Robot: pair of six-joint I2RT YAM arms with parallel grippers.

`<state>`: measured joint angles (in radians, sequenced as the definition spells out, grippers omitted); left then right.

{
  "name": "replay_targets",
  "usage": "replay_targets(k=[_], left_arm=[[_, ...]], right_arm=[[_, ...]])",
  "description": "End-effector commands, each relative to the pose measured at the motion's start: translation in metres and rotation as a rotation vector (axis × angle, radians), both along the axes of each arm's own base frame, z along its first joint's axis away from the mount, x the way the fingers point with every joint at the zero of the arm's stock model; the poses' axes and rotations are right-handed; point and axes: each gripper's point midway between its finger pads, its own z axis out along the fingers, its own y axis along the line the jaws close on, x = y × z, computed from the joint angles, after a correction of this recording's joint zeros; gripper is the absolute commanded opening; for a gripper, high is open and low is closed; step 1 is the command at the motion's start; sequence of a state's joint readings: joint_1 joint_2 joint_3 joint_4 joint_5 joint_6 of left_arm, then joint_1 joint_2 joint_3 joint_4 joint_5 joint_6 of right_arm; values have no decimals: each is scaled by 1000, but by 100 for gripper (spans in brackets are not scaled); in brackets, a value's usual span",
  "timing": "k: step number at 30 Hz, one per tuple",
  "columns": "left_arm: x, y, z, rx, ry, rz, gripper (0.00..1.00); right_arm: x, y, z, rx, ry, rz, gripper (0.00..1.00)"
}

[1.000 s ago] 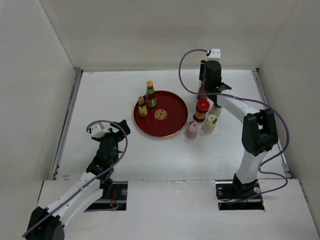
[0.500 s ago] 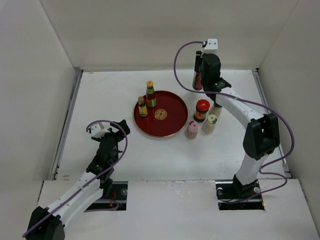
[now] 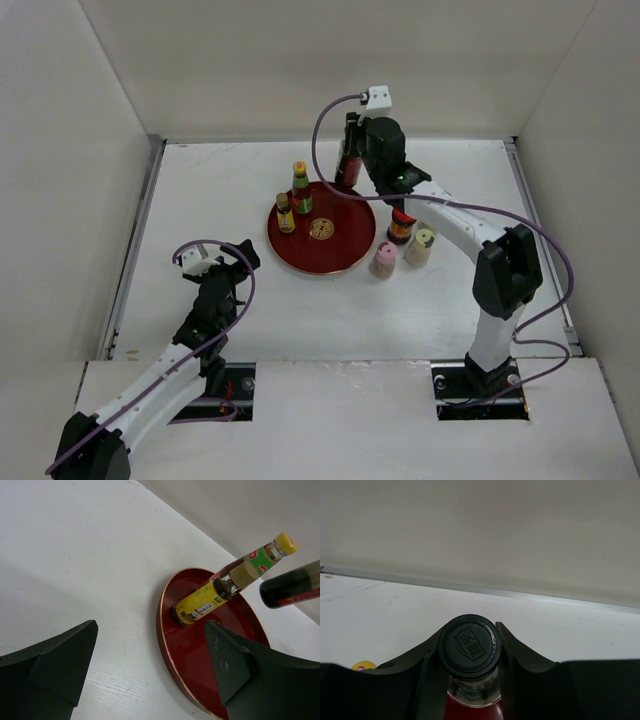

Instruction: Organize the condiment bottles

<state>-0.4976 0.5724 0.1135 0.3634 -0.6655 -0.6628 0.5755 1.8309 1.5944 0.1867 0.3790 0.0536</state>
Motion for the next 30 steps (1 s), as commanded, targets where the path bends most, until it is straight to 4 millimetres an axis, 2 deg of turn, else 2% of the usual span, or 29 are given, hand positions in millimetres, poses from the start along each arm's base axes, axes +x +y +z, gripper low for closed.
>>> replay_targets(k=[1,7,13,20,24,27,30], left_arm=[[3,-2,17,-35,-59,-6,88],[3,-1,18,-37,-63,-6,88],[3,-3,18,-37,-61,-13,88],[2,-3,19,-39,-65,-12,88],[2,-2,19,-38,-64,-12,88],[1,-2,20,-42,-71,-9,88],[2,-3,20,-40,-68,-13,88]], right_arm=[[-3,29,71,160,-179,62,22],[-3,54,45,159,-143,99,22],[-9,68,9,124,-100,115,24],[-20,74,-24,98,-63,125,46],[-23,74,-25,94,-63,128,57],[-29,73,-14,105,-76,123,65],[-37,68,0,109,-92,116,68]])
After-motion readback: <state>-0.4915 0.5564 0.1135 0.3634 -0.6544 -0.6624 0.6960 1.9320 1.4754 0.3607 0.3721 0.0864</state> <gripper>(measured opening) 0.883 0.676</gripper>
